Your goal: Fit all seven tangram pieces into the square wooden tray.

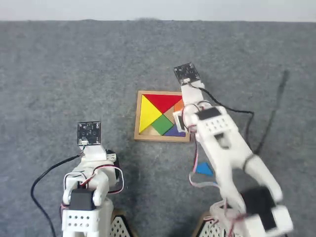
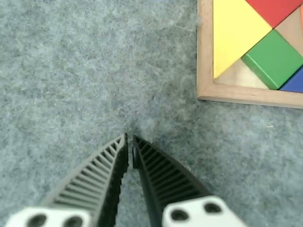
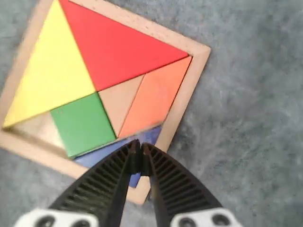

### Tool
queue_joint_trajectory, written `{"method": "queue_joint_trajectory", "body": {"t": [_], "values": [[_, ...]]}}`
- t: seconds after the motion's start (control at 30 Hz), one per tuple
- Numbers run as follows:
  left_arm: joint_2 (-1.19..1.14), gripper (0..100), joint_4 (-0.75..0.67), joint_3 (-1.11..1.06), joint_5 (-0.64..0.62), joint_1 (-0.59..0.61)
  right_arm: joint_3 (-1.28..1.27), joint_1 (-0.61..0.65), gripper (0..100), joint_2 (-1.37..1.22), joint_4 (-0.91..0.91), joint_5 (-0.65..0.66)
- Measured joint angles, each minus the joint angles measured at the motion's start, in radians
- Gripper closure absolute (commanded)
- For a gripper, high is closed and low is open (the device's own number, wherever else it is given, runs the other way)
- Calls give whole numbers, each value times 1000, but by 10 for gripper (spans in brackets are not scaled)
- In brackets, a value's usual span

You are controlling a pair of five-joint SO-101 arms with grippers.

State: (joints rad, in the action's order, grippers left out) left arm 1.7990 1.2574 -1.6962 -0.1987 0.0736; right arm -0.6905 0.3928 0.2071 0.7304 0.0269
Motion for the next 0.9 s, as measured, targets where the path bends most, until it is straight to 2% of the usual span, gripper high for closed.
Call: {"method": "queue_joint_trajectory", "body": {"t": [0.27, 0.5, 0.73, 0.9], "values": [[0, 986, 0, 0, 0, 0, -288, 2, 992, 341, 11, 0], [0, 986, 0, 0, 0, 0, -413, 2, 992, 537, 11, 0], [0, 986, 0, 0, 0, 0, -430, 2, 992, 614, 38, 5], [0, 986, 0, 0, 0, 0, -430, -5, 992, 618, 133, 89]]}}
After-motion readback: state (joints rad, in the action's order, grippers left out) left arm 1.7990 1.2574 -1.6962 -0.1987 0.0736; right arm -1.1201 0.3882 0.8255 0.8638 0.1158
